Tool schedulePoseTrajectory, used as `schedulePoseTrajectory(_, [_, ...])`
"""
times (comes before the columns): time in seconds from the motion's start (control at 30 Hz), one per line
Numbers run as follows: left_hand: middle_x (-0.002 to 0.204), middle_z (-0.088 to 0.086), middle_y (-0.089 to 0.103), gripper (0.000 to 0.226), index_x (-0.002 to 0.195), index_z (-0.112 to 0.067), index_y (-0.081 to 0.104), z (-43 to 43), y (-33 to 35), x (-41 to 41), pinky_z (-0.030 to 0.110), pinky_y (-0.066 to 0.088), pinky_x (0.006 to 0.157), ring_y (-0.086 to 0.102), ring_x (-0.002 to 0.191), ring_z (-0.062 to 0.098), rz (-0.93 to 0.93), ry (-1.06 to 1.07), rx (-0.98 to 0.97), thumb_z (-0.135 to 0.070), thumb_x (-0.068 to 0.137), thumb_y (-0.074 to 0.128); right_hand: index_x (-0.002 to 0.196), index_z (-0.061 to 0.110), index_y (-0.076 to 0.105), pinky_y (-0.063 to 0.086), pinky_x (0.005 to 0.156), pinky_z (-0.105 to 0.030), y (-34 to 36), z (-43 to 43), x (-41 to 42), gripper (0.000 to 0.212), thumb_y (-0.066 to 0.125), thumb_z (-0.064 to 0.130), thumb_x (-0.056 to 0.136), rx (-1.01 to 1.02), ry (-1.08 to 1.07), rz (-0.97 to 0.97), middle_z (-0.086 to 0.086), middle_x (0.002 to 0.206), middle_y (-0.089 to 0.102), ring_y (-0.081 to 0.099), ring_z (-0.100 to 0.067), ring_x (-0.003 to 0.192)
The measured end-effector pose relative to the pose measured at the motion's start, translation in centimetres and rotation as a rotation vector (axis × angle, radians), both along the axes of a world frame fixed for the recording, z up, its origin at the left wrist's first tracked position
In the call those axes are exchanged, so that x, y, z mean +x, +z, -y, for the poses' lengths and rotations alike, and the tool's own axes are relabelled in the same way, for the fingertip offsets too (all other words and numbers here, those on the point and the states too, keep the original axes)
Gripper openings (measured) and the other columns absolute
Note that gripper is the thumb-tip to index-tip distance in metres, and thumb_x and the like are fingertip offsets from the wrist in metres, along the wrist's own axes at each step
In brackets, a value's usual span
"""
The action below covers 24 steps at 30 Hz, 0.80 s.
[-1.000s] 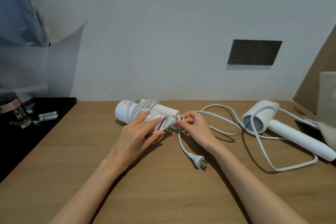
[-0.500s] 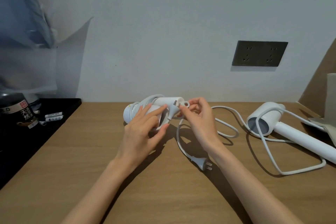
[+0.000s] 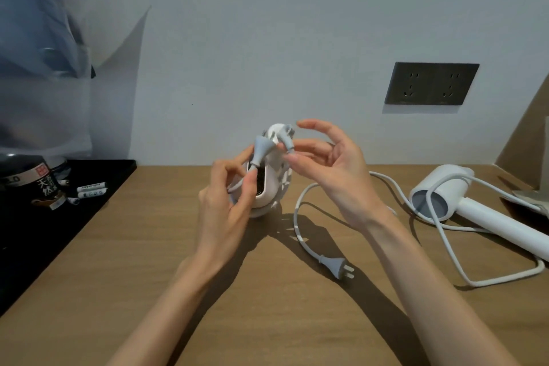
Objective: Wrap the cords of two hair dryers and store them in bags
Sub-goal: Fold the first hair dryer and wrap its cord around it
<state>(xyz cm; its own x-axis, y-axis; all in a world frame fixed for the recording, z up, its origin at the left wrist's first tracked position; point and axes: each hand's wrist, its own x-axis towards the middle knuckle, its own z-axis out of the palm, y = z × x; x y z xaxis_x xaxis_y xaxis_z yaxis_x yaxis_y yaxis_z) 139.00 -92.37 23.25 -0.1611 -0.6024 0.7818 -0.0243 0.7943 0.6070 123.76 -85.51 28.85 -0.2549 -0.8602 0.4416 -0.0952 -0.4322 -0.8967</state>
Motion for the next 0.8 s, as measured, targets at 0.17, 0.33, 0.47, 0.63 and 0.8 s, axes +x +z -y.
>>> schedulePoseTrajectory(0.17, [0.062,-0.018,0.056,0.012,0.089,-0.027,0.043,-0.2,1.1,-0.6,0.020,0.035,0.057,0.044,0.058,0.003,-0.160,-0.105,0.198,-0.022,0.099,0.048,0.120,0.012,0.052,0.055,0.080,-0.023,2.0,1.3,1.2,0.044,0.071,0.005,0.082,-0.063,-0.024,-0.008,-0.009,0.094,0.075,0.072,-0.017,0.087])
schedulePoseTrajectory(0.33, [0.097,-0.006,0.075,0.022,0.106,-0.052,0.047,0.0,1.7,-0.2,0.044,0.045,0.085,0.061,0.093,0.015,-0.150,-0.193,0.287,-0.031,0.099,0.044,0.120,0.009,0.054,0.052,0.077,-0.019,1.8,2.6,1.4,0.038,0.068,0.006,0.085,-0.033,0.012,0.027,-0.004,0.097,0.074,0.071,-0.013,0.090])
schedulePoseTrajectory(0.47, [0.109,-0.011,0.071,0.035,0.132,-0.026,0.045,0.0,2.2,0.1,0.053,0.049,0.092,0.064,0.101,0.017,-0.127,-0.253,0.326,-0.022,0.097,0.045,0.113,0.008,0.061,0.053,0.083,-0.023,0.3,2.7,0.9,0.029,0.069,0.006,0.084,-0.019,-0.050,-0.020,-0.003,0.099,0.071,0.067,-0.012,0.093])
schedulePoseTrajectory(0.63, [0.097,-0.021,0.071,0.034,0.124,-0.029,0.058,-0.6,2.3,0.0,0.023,0.050,0.083,0.065,0.092,0.008,-0.046,-0.222,0.238,-0.011,0.095,0.053,0.104,0.013,0.068,0.055,0.080,-0.028,-1.0,2.3,0.7,0.015,0.060,0.019,0.093,-0.022,-0.219,-0.064,-0.006,0.099,0.070,0.067,-0.018,0.091])
schedulePoseTrajectory(0.8, [0.100,-0.029,0.068,0.029,0.117,-0.035,0.062,-0.5,2.8,0.3,0.025,0.054,0.079,0.066,0.091,0.004,0.025,-0.130,0.148,-0.018,0.094,0.056,0.100,0.020,0.070,0.054,0.078,-0.035,-1.0,2.4,1.3,0.016,0.055,0.020,0.095,0.008,-0.177,0.171,-0.001,0.087,0.068,0.060,-0.019,0.081])
